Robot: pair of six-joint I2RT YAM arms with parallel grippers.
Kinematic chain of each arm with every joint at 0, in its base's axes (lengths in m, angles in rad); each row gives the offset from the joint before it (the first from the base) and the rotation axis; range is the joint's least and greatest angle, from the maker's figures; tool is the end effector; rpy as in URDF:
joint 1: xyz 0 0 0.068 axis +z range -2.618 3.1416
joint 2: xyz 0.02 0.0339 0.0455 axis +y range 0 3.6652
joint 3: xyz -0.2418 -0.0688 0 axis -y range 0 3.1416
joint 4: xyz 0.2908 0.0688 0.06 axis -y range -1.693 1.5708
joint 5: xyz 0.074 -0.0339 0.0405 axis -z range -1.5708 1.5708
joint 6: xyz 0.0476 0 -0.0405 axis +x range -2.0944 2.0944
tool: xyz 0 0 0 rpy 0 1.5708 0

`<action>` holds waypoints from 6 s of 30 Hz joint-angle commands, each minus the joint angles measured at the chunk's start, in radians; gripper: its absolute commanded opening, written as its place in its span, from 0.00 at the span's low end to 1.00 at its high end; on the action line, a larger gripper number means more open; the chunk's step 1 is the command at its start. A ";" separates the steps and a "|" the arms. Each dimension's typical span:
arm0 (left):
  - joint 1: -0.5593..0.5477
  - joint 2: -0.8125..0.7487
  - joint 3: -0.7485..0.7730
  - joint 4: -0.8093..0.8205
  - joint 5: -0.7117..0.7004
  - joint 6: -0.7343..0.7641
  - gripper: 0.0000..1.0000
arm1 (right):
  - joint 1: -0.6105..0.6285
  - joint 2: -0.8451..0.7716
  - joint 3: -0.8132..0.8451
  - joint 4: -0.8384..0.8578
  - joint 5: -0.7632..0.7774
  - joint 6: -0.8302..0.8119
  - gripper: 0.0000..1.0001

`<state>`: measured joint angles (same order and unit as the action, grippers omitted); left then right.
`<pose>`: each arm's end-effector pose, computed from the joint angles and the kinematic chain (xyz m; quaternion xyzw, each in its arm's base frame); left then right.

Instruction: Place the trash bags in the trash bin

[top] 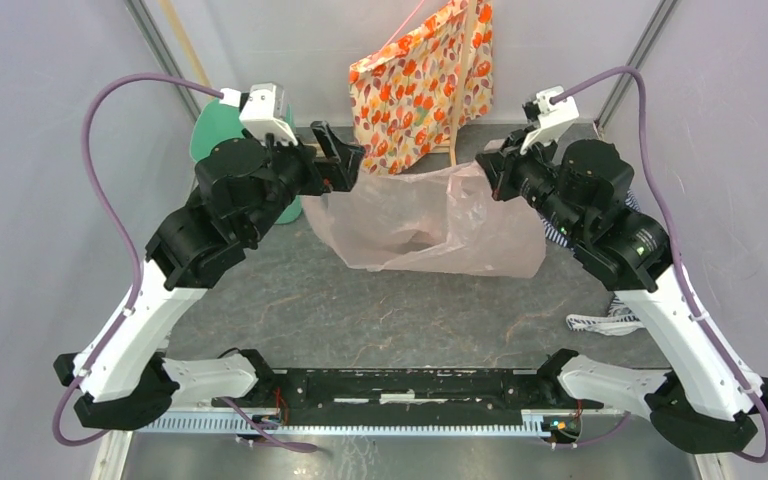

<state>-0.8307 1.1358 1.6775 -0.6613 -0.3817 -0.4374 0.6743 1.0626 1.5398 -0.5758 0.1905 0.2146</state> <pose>0.1842 -0.1754 0.5200 0.0201 0.7450 -0.2716 0.6090 0.2035 0.1511 0.4997 -0.1059 0.7329 0.2237 0.6337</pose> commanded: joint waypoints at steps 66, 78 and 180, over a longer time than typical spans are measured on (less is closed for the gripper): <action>0.058 0.205 -0.092 -0.477 0.073 -0.108 0.02 | 0.005 0.045 0.351 -0.183 0.267 -0.049 0.00; -0.276 0.266 -0.131 -0.318 0.061 -0.256 0.03 | 0.003 0.011 0.362 -0.102 0.294 -0.049 0.00; 0.116 0.020 0.536 -0.276 0.069 -0.091 0.02 | 0.020 0.324 0.528 0.751 -0.405 0.357 0.00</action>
<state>-0.7174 1.1767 2.2047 -0.8970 -0.2379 -0.4740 0.6785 1.3666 2.0331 0.1280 -0.1879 0.5262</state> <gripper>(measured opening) 0.032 0.004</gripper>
